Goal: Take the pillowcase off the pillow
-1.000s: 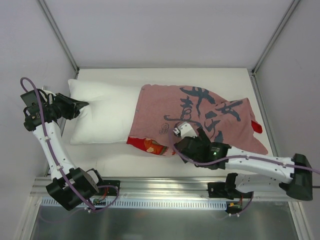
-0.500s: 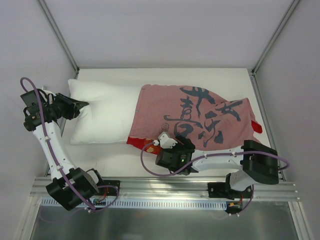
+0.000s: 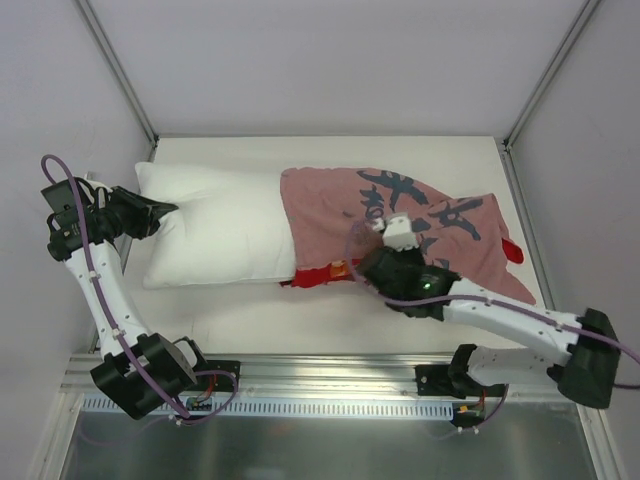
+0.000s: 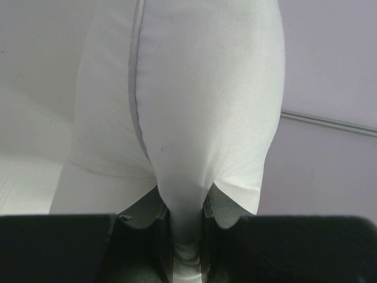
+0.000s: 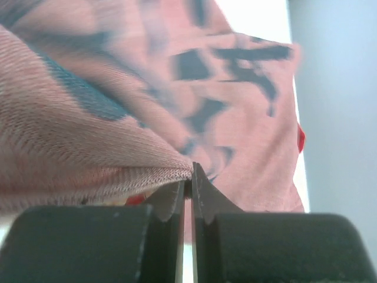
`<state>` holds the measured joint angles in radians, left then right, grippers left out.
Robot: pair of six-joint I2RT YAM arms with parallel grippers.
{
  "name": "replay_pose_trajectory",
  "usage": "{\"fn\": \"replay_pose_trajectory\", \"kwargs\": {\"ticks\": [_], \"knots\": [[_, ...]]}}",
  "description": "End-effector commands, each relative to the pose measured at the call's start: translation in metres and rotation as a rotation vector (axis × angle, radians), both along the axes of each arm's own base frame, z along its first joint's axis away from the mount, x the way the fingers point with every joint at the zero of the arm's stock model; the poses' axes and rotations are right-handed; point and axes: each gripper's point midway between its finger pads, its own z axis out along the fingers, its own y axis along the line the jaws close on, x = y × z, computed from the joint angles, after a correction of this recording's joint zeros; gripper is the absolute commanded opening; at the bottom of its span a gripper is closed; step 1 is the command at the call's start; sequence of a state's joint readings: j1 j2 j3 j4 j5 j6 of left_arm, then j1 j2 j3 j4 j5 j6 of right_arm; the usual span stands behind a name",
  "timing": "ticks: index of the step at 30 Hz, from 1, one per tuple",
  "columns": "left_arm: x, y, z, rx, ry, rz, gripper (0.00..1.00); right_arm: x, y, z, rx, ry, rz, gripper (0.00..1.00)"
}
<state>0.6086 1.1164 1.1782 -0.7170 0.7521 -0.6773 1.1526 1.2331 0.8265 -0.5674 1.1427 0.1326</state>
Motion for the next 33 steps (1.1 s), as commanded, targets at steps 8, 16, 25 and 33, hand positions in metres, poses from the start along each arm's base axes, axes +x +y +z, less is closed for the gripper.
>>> {"fn": "replay_pose_trajectory", "kwargs": {"ticks": [8,16,25,33], "knots": [[0.02,0.021,0.031,0.026,-0.086,0.04,0.0,0.026,-0.165,0.123,0.48,-0.109,-0.496,0.01],[0.023,0.037,0.053,0.039,-0.122,0.089,0.0,0.012,-0.218,0.142,0.583,-0.156,-0.671,0.01],[0.018,0.021,0.052,0.117,-0.163,-0.014,0.5,0.0,-0.178,0.044,0.729,0.082,-0.604,0.23],[0.021,-0.028,0.052,0.345,-0.107,-0.159,0.91,-0.011,-0.167,0.042,0.731,0.142,-0.529,0.9]]}}
